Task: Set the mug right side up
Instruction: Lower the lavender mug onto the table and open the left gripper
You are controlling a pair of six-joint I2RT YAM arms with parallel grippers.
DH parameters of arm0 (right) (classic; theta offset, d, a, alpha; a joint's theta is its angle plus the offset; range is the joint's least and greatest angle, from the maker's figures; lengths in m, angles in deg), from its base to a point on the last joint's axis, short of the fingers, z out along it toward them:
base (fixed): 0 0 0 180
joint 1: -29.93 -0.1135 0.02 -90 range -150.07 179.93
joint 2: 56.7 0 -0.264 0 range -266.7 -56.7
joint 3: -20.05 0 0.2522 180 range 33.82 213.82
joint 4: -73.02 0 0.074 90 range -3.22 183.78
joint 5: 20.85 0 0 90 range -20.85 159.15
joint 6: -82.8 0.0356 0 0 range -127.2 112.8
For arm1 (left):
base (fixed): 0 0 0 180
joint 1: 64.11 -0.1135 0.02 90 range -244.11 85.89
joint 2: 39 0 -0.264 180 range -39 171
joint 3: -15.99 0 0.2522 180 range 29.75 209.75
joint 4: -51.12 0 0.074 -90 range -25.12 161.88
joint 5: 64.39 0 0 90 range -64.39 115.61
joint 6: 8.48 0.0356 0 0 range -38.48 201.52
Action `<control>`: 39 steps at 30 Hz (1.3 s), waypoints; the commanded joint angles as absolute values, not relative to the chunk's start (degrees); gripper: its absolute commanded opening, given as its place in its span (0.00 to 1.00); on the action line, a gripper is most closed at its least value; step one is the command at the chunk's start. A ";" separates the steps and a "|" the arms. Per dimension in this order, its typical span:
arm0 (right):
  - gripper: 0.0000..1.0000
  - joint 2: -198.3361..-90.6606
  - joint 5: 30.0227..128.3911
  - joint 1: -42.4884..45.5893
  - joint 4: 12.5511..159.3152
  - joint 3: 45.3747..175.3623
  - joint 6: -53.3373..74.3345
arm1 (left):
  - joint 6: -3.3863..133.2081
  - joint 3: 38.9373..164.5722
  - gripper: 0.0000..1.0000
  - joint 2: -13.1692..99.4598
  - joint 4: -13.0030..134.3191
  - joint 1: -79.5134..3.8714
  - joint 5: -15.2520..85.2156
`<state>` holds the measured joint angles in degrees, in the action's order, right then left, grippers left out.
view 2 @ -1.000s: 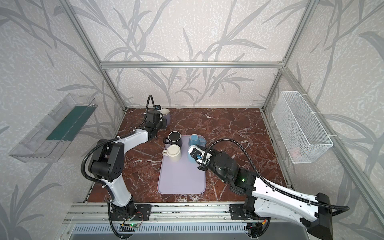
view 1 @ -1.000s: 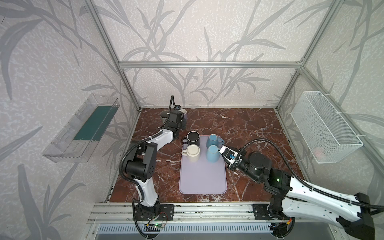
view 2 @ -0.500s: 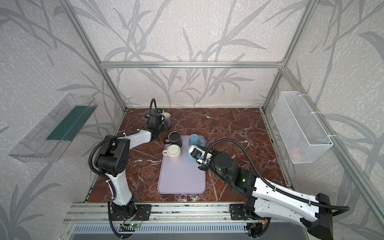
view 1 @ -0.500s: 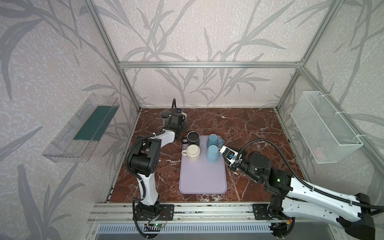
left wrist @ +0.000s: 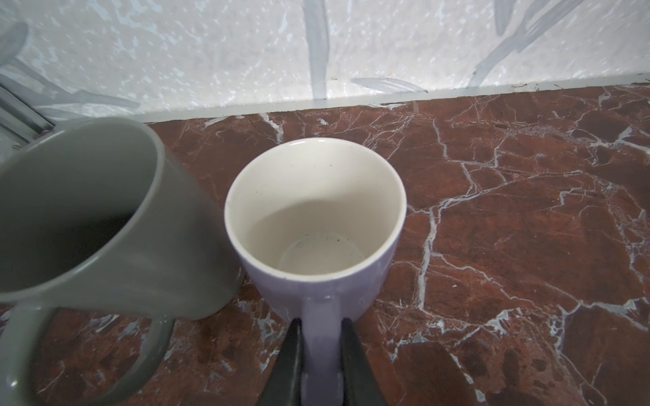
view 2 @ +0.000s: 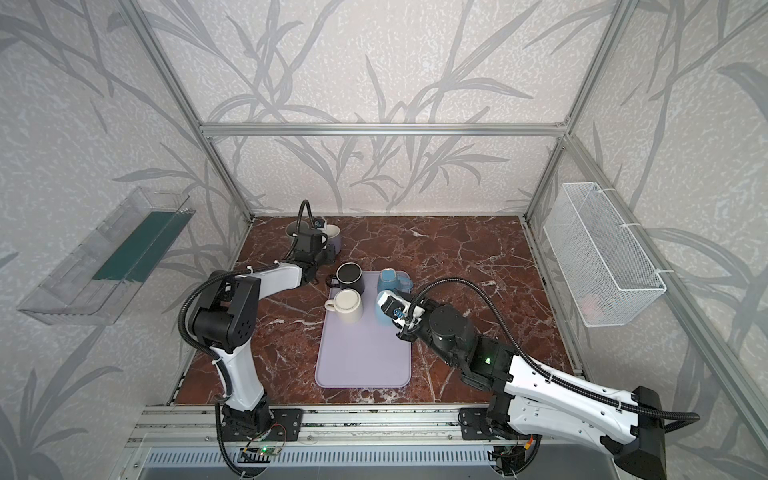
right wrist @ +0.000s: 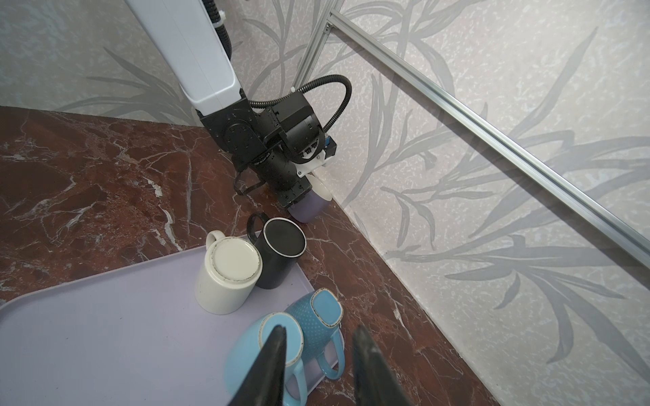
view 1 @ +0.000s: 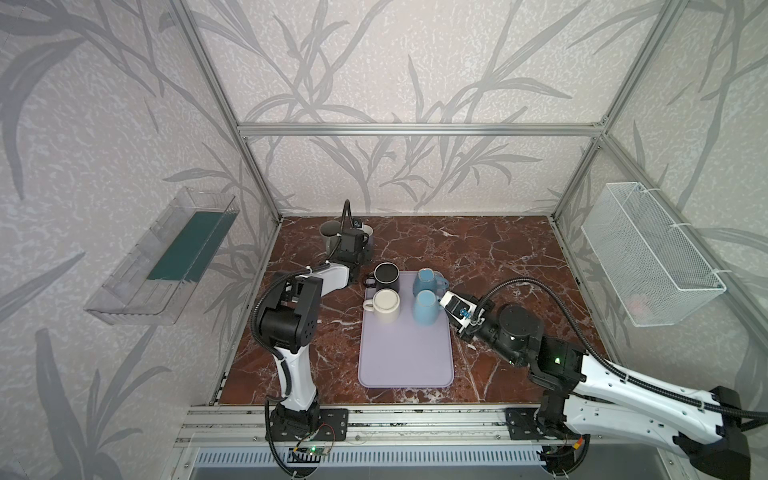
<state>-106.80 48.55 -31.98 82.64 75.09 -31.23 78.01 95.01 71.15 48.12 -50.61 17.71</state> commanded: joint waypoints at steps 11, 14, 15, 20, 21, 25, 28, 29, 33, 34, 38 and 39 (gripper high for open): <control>0.34 -105.23 47.54 -31.84 83.10 75.96 -31.72 | 78.80 95.50 0.06 69.42 44.26 -50.66 16.52; 0.34 -105.06 47.67 -31.85 83.11 75.92 -31.73 | 78.70 95.41 0.10 69.30 44.48 -50.60 16.62; 0.34 -104.97 47.63 -31.84 83.18 75.92 -31.77 | 78.64 95.30 0.12 69.30 44.57 -50.57 16.52; 0.34 -104.69 47.77 -31.83 83.27 75.85 -31.72 | 78.36 94.83 0.20 68.93 44.57 -50.58 16.41; 0.34 -104.60 47.71 -31.80 83.27 75.83 -31.72 | 78.35 94.73 0.21 68.78 44.49 -50.58 16.40; 0.34 -104.69 47.83 -31.78 83.27 75.87 -31.73 | 78.43 94.04 0.25 68.19 44.27 -50.53 16.38; 0.34 -104.77 47.93 -31.85 83.27 75.85 -31.81 | 78.12 93.53 0.27 67.80 44.29 -50.57 16.37; 0.34 -104.86 47.94 -31.78 83.27 75.89 -31.83 | 78.09 93.40 0.27 67.67 44.20 -50.53 16.38; 0.35 -104.99 48.00 -31.85 83.27 75.88 -31.85 | 77.91 92.62 0.27 66.93 44.07 -50.49 16.36; 0.35 -105.04 47.97 -31.85 83.27 75.89 -31.82 | 77.85 92.46 0.28 66.61 44.16 -50.49 16.37; 0.36 -105.73 48.19 -31.35 83.36 76.12 -31.23 | 77.61 92.29 0.28 63.54 45.91 -50.30 15.85; 0.36 -105.98 48.51 -31.07 83.96 76.50 -30.91 | 77.40 92.41 0.29 62.49 46.71 -50.30 15.65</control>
<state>-105.73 48.47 -31.71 83.67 75.09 -31.43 77.83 92.60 67.02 46.46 -50.55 16.66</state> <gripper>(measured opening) 0.356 0.286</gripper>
